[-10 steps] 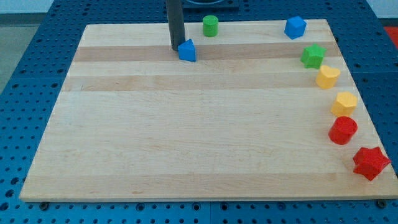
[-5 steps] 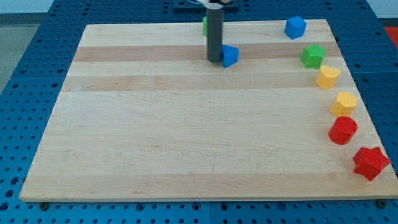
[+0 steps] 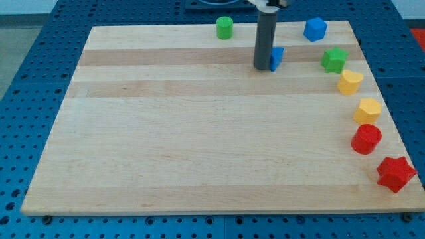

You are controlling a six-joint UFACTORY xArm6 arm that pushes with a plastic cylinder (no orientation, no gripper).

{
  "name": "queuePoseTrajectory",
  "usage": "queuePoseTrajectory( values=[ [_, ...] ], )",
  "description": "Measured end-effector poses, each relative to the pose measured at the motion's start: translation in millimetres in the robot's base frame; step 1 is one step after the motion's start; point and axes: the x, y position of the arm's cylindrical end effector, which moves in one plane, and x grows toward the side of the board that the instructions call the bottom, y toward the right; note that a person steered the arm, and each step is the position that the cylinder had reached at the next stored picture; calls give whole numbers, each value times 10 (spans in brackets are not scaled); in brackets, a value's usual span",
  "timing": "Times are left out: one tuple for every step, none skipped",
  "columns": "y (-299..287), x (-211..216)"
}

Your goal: Push the blue triangle closer to the blue cube

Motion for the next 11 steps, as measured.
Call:
queuePoseTrajectory(
  values=[
    [185,-18],
    [271,-116],
    [441,-180],
    [660,-180],
    [739,-240],
    [429,-284],
    [13,-311],
    [174,-384],
    [503,-418],
    [509,-589],
    [418,-751]
  ],
)
